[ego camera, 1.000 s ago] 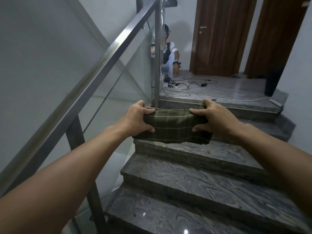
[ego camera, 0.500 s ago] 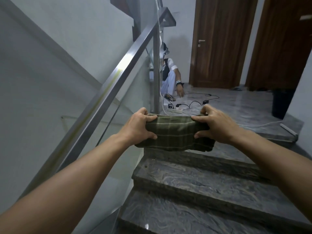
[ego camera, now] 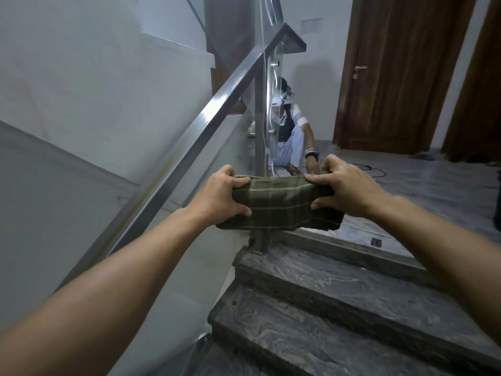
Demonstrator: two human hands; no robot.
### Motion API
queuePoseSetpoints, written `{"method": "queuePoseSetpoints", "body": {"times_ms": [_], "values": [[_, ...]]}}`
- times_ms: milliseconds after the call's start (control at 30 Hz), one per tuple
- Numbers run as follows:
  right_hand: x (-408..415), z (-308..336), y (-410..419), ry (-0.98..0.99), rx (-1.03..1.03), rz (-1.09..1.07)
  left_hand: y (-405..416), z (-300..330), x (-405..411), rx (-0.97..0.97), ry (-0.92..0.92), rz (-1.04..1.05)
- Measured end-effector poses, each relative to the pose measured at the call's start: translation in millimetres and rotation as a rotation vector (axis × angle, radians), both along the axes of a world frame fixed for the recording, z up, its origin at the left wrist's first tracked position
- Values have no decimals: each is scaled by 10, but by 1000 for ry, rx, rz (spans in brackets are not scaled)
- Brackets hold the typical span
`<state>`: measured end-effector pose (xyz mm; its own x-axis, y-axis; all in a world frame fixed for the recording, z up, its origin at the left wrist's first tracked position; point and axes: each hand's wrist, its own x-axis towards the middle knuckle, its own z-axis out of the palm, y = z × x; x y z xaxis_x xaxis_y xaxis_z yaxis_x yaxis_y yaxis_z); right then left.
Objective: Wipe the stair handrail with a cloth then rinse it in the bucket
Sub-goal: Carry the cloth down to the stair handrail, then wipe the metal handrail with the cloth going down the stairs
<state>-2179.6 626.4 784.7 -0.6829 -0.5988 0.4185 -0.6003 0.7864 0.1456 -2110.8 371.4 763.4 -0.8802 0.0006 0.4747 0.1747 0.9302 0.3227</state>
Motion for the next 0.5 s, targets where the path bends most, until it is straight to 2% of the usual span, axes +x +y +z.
{"method": "queuePoseSetpoints", "body": {"times_ms": [267,500], "values": [[-705,597,-553,76,-12,137,-361,523,-282,-36,51,173],[-1126,925,-1524,145,-12,296,-1001,580,-414,78,89,390]]}}
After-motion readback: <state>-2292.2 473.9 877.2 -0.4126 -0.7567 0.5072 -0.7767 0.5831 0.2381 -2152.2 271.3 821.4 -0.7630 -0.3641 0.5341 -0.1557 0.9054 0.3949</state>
